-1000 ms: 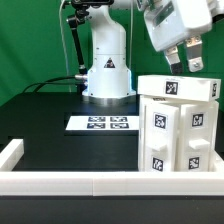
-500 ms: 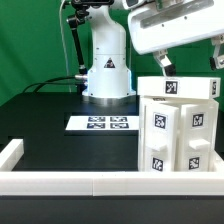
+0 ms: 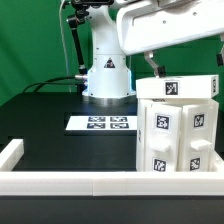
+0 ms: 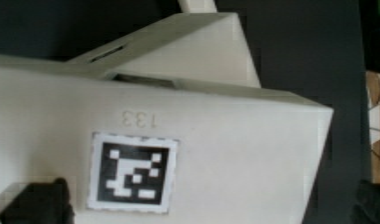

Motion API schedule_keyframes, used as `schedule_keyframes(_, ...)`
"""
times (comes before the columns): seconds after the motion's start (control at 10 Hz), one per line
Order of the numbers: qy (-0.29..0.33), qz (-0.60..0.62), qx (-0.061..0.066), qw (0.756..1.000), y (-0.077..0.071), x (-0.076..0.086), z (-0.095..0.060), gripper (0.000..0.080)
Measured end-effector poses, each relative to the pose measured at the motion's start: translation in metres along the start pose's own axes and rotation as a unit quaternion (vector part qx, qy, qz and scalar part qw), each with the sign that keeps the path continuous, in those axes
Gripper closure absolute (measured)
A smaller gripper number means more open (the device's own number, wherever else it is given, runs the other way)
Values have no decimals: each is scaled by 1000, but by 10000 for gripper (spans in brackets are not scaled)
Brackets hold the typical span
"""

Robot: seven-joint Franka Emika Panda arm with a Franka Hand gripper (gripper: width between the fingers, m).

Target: Assemble cabinet

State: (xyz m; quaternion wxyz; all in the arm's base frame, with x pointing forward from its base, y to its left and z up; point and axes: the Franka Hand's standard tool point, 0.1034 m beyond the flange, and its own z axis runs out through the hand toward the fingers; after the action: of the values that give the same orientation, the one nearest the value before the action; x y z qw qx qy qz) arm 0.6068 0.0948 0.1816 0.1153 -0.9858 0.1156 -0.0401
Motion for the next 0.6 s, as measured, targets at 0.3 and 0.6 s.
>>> schedule_keyframes(0.3, -6, -213, -26, 977, 0, -1, 0, 2)
schedule_keyframes(0.6, -13, -297, -27, 954, 10, -2, 2, 2)
